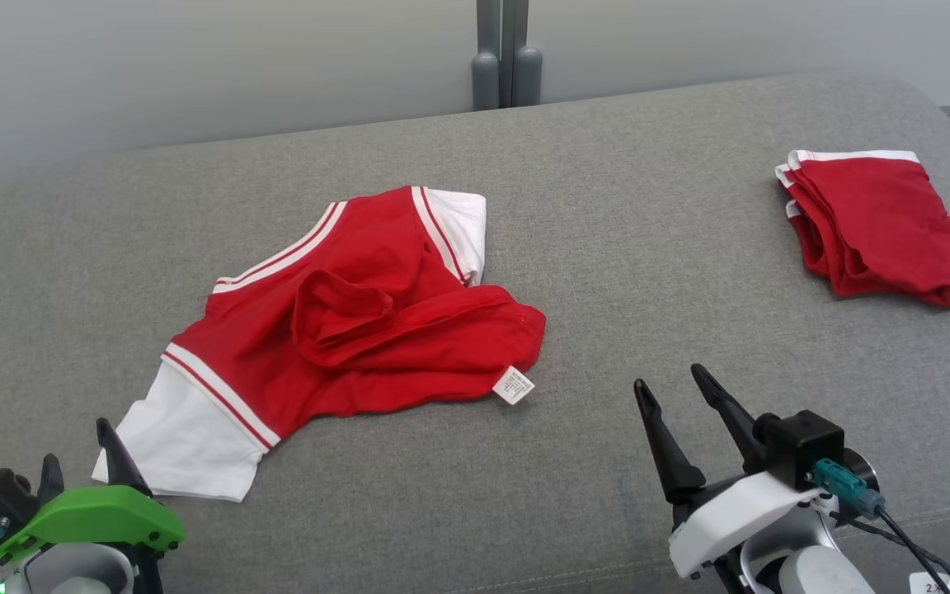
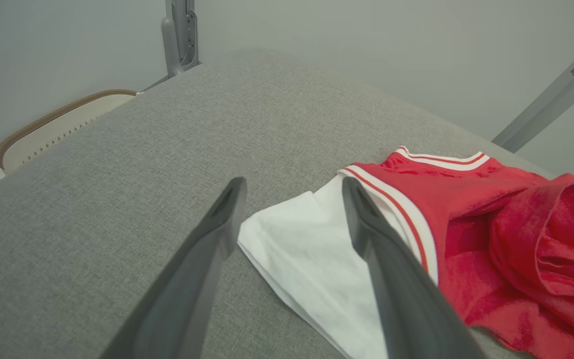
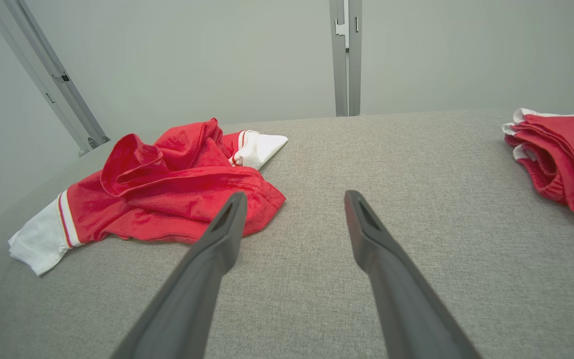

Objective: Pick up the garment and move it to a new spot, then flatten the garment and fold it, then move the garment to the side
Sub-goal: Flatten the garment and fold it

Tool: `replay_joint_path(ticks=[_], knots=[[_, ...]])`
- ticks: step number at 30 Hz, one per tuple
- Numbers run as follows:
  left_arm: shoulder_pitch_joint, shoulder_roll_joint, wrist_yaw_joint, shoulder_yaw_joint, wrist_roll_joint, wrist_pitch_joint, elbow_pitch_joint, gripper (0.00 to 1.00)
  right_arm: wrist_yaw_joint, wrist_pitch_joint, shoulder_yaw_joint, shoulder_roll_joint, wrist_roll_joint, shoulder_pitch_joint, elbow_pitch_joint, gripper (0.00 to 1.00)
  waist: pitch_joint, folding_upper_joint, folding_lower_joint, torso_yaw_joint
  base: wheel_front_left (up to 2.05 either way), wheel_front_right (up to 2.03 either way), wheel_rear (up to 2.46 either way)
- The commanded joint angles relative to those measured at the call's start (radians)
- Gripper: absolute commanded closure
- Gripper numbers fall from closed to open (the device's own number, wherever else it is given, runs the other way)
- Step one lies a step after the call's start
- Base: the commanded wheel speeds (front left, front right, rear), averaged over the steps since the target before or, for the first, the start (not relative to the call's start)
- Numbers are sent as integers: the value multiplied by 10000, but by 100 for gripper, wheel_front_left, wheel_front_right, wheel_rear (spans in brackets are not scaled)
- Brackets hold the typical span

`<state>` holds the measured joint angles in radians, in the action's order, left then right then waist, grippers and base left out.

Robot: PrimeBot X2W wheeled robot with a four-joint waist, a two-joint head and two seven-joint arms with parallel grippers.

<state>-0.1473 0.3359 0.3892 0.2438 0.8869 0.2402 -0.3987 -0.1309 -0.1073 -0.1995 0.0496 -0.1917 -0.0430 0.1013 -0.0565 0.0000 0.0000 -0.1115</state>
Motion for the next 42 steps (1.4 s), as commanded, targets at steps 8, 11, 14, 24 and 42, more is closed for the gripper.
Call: replay_joint_path(ticks=[8, 11, 14, 24, 42], knots=[[889, -935, -802, -1742, -1224, 241, 1621, 0, 4, -27, 248, 18, -106, 246, 123, 0, 493, 0, 0, 440, 0, 0, 0], [1200, -1424, -1273, -2294, -1977, 243, 2355, 0, 4, -136, 347, 18, -173, 249, 175, 0, 614, 0, 0, 603, 0, 0, 0], [1583, -1843, -1746, -2535, -2686, 245, 2905, 0, 4, -293, 502, 16, -256, 168, 258, 0, 733, 0, 0, 779, 0, 0, 0], [2574, -2348, -3072, -1958, -4310, 235, 3617, 0, 4, -680, 911, 16, -335, 309, 669, 0, 1126, 0, 0, 1539, 0, 0, 0], [3611, -1925, -3604, -1102, -5567, 186, 2344, 0, 4, -736, 1532, 18, 415, 1214, 982, 0, 1566, 0, 0, 1837, 0, 0, 0]])
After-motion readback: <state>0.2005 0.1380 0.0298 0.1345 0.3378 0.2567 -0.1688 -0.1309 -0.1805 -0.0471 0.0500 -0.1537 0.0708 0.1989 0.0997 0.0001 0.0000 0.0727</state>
